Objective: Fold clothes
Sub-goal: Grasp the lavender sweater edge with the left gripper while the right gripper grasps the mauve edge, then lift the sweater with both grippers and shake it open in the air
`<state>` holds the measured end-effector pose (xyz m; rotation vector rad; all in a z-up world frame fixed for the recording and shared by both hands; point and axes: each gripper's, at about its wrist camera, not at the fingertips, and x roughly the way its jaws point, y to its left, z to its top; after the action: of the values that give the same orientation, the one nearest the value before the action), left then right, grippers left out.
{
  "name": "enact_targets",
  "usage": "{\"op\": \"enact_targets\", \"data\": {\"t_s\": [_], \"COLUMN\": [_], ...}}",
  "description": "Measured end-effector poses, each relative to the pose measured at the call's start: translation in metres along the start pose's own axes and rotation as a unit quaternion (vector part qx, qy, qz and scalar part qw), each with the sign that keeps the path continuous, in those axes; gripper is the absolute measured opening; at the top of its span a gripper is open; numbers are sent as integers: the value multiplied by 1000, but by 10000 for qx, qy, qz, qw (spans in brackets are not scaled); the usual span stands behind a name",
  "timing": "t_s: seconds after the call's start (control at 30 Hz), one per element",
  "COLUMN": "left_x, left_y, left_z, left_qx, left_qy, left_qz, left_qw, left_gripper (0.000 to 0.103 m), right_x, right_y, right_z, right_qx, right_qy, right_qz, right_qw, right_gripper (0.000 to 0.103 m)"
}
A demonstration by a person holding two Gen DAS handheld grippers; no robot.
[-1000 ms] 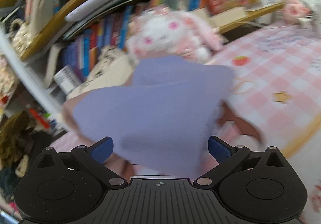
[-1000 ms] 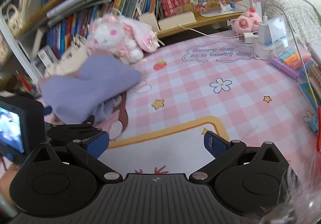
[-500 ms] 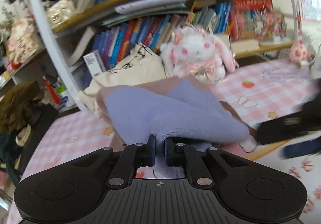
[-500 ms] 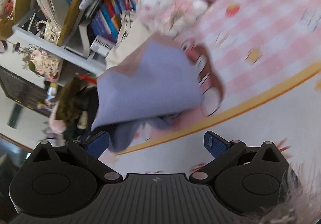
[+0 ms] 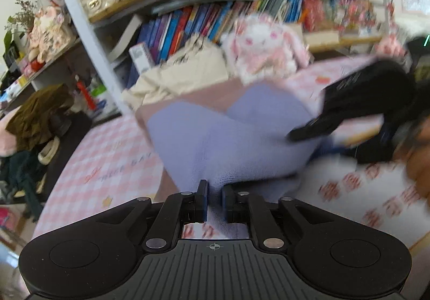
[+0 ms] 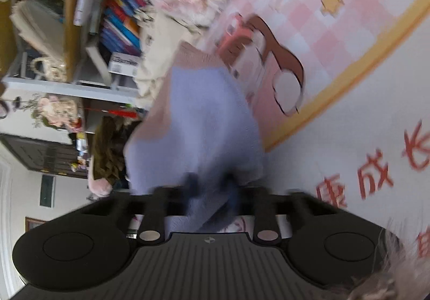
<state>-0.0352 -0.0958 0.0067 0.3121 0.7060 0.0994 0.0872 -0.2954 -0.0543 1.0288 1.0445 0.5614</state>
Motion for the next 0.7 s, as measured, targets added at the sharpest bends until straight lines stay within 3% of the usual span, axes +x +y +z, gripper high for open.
{"op": "enact_targets", "data": {"t_s": [0.07, 0.13, 0.2, 0.27, 0.37, 0.4, 0.43, 0.47, 0.53, 0.57, 0.7], "left_x": [4, 10, 17, 23, 33, 35, 35, 36, 36, 34, 6], "left_y": [-3, -6, -9, -9, -6, -4, -1, 2, 7, 9, 6], "left_z": [-8, -13, -18, -21, -22, -22, -22, -21, -20, -18, -2], "left_qx": [-6, -15, -42, -151, -439, -559, -668, -770, -931, -958, -520], "left_qy": [143, 218, 257, 217, 79, 34, 9, -1, 0, 26, -324], "left_qz": [35, 133, 255, 388, 497, 446, 359, 253, 88, 62, -247], "left_qw": [9999, 9997, 9993, 9989, 9978, 9974, 9971, 9967, 9956, 9954, 9978], "left_gripper": [22, 36, 42, 58, 65, 64, 56, 31, 15, 9, 8], "right_x": [-4, -10, -16, -18, -17, -16, -15, -14, -12, -12, -24], "right_y": [15, 38, 65, 85, 100, 102, 100, 97, 82, 74, 63], "right_z": [7, 14, 20, 23, 25, 26, 27, 29, 33, 35, 39], "right_qx": [-333, -746, -1139, -1373, -1453, -1454, -1422, -1326, -1048, -932, -1180], "right_qy": [-88, -173, -195, -175, -151, -161, -163, -157, -144, -135, -401], "right_qz": [133, 438, 786, 1000, 1061, 1034, 977, 896, 705, 613, 328], "right_qw": [9993, 9961, 9902, 9853, 9836, 9838, 9849, 9870, 9919, 9937, 9917], "right_gripper": [10, 9, 9, 9, 9, 9, 9, 10, 10, 10, 8]}}
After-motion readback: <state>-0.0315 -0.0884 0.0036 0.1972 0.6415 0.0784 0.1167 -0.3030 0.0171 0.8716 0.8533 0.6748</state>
